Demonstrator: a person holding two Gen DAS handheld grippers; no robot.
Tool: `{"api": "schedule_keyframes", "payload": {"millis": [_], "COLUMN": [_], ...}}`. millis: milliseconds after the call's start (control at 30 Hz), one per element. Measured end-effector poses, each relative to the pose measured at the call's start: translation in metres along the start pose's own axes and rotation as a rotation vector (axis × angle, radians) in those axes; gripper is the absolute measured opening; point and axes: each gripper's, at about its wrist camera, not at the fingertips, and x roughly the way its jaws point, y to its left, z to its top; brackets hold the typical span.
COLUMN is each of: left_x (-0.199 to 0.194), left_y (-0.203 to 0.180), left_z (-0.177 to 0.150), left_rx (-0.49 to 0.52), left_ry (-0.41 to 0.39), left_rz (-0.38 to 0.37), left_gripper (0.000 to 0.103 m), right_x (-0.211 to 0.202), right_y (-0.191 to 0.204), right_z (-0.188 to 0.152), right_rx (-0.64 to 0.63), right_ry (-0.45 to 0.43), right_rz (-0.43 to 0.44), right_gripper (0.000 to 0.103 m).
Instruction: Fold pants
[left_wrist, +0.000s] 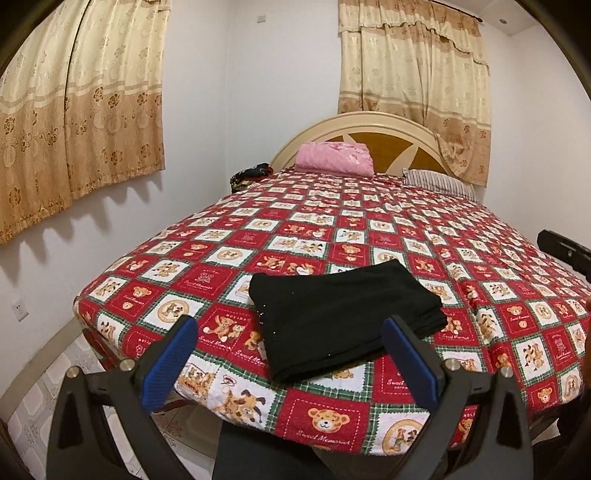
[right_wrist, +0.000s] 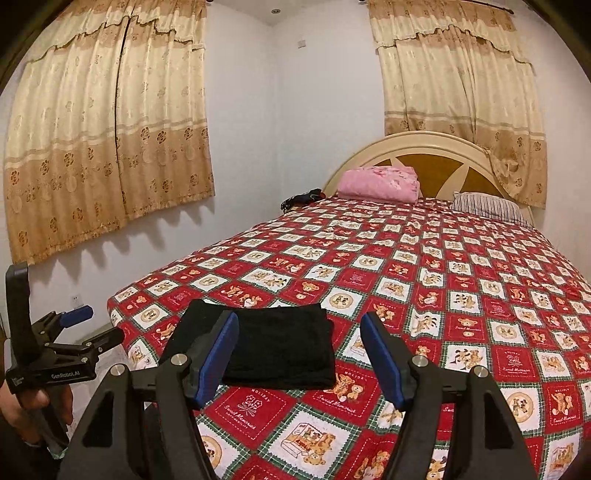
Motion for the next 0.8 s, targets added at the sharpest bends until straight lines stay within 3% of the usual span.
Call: {"api": "schedule_keyframes", "payload": {"millis": [800], "left_x": [-0.0062], "left_y": [-0.0011], "left_z": [0.0053], "left_rx": [0.016], "left_ry": [-0.011], "left_rz": [0.014], "left_gripper": [0.103], "right_x": [0.0017], "right_y": [0.0013], "right_z": [-0.0009], "right_rx": [-0.006], "right_ry": [0.0], "right_rz": [-0.013], "right_gripper": [0.07]}}
